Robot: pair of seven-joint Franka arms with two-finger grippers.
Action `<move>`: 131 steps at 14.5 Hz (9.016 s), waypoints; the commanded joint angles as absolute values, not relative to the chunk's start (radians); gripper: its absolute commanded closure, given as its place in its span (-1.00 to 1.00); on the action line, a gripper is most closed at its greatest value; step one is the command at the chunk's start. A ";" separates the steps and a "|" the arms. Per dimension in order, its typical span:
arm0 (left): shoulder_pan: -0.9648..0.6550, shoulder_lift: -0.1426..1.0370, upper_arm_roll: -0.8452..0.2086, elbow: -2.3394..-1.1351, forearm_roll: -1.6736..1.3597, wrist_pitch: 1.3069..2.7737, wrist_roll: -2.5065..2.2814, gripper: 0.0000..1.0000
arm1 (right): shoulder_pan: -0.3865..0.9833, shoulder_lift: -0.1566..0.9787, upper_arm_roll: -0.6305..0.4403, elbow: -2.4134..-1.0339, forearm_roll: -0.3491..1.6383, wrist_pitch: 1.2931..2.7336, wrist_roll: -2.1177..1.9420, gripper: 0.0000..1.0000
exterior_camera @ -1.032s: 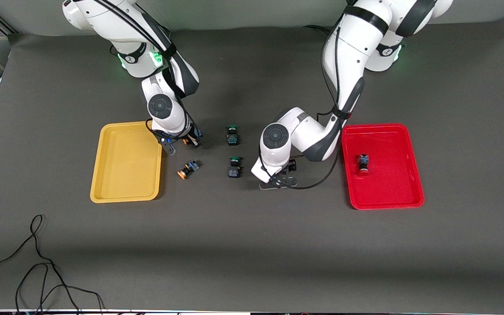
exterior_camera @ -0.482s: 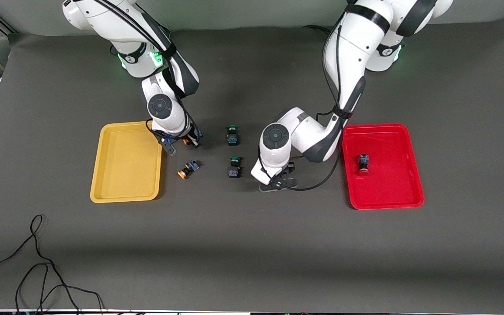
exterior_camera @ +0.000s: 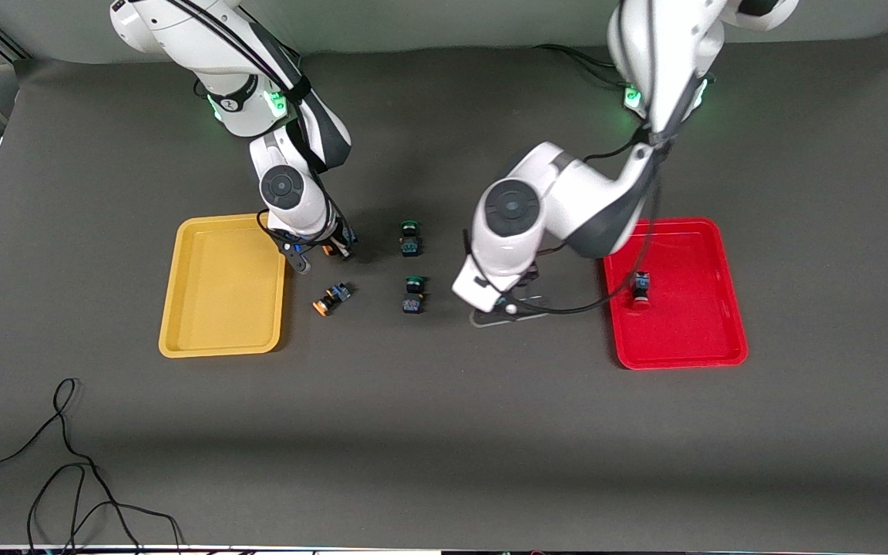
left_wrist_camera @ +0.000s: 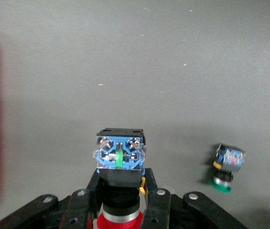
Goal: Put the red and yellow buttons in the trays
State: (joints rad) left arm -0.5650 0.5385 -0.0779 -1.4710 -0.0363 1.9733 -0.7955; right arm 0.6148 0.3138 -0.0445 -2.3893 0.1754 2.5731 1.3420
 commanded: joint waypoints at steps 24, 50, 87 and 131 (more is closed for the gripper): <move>0.038 0.385 -0.075 -1.998 0.089 2.155 -0.107 -0.98 | 0.738 0.353 -0.160 -2.319 0.302 2.535 1.201 -0.95; -0.086 0.092 0.015 -1.560 -0.006 1.571 0.012 -0.99 | 0.738 0.204 -0.696 -2.413 0.219 2.339 0.620 -1.00; -0.126 0.066 0.067 -1.557 -0.015 1.528 0.017 -0.99 | 1.016 0.494 -0.968 -2.100 0.646 2.109 0.348 -0.58; -0.130 0.066 0.067 -1.572 -0.005 1.528 0.017 -0.99 | -0.089 -0.113 0.095 -1.761 0.006 1.651 0.127 -1.00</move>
State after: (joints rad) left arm -0.1214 0.0784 0.0632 -1.5649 -0.0109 1.5398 0.0051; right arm -0.0749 -0.0835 0.0799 -1.7448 0.0167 1.6559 0.1252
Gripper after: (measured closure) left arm 0.004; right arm 0.000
